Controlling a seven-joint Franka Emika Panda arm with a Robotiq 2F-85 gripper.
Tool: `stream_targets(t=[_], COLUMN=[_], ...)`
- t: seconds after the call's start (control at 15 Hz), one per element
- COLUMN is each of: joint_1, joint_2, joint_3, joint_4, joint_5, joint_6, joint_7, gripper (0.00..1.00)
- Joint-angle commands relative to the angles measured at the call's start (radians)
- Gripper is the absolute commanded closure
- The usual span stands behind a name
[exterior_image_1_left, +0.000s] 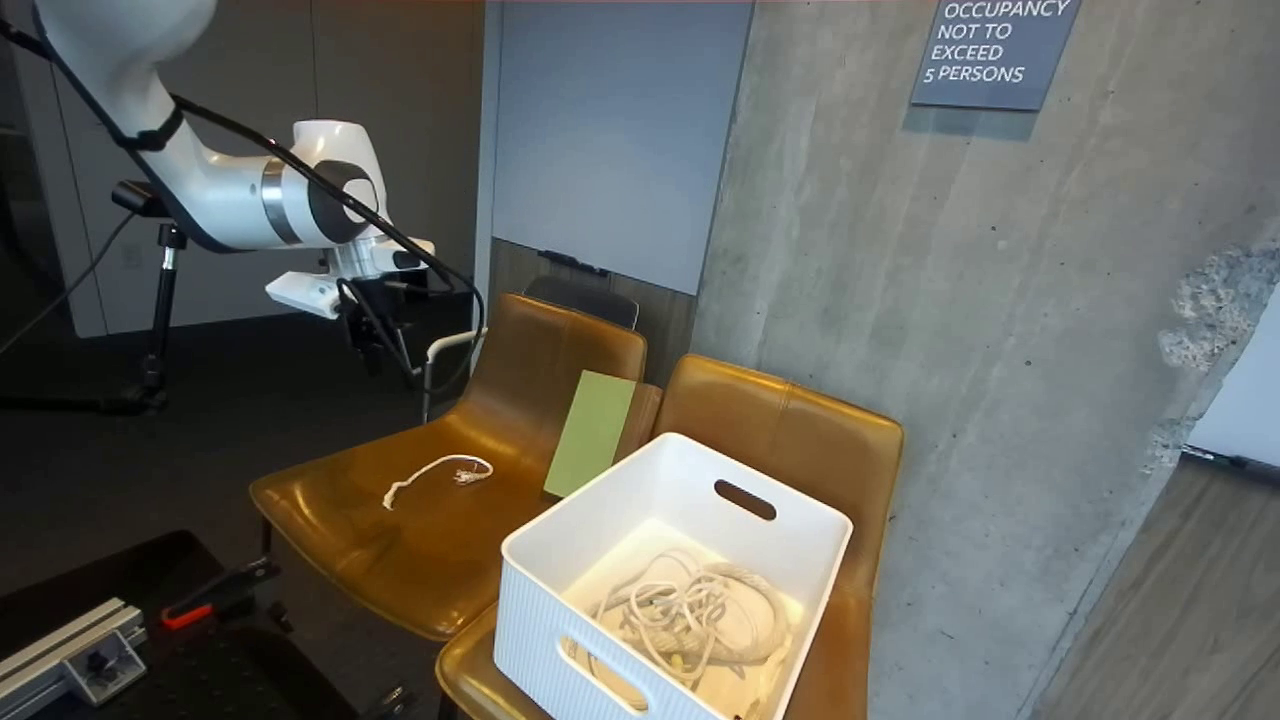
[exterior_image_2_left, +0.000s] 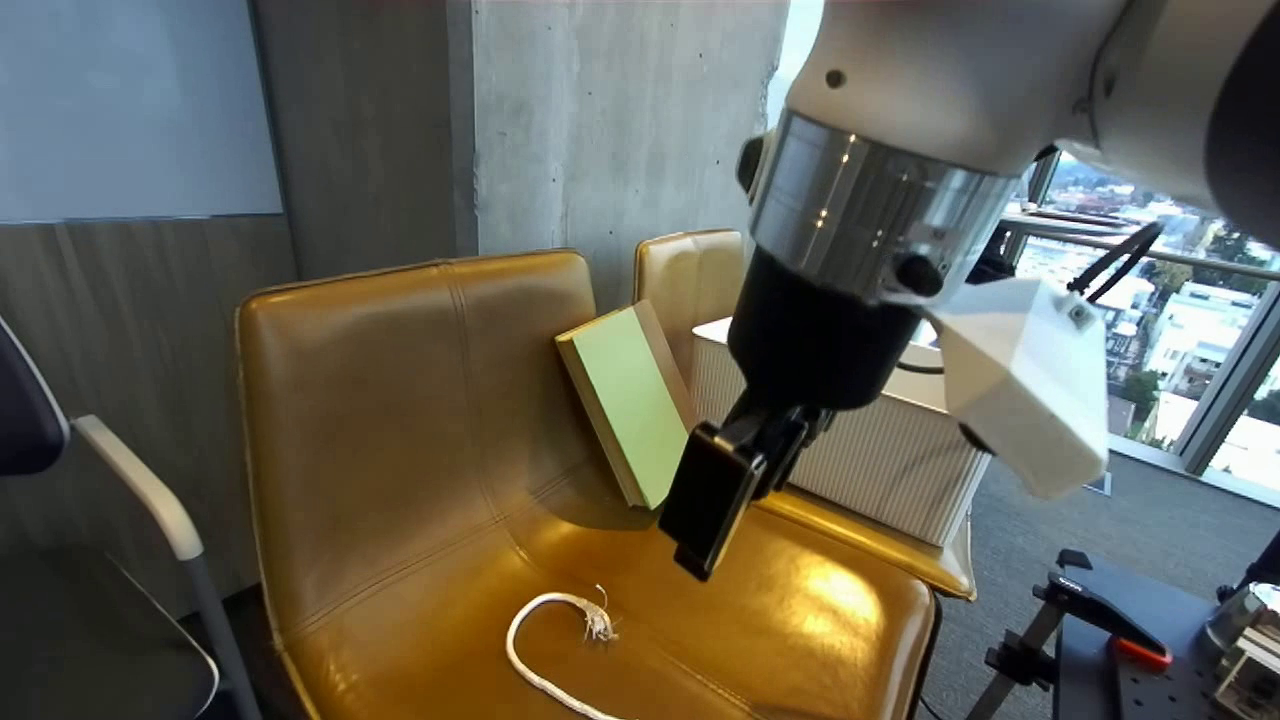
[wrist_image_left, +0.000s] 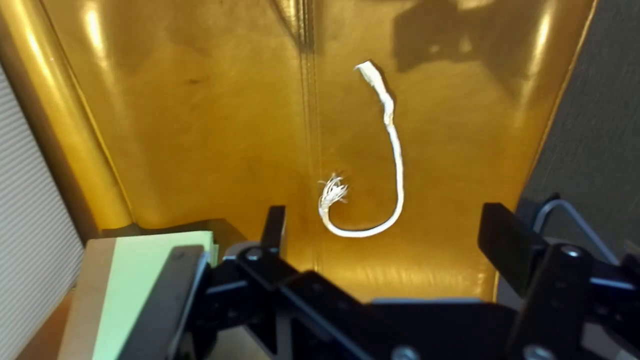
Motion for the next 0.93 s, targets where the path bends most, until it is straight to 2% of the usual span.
stream_targets(t=[0.0, 0.07, 0.6, 0.87], joint_1=[0.025, 0.03, 0.071, 0.071], joint_2=[0.12, 0.148, 0.439, 0.538], joint_3=[-0.007, -0.011, -0.059, -0.078], joint_4=[0.061, 0.075, 0.252, 0.322], joint_5=[0.013, 0.019, 0.03, 0.048], joint_6=[0.041, 0.043, 0.051, 0.042], joint_7=[-0.07, -0.09, -0.192, -0.244], gripper=[0.03, 0.0, 0.0, 0.0])
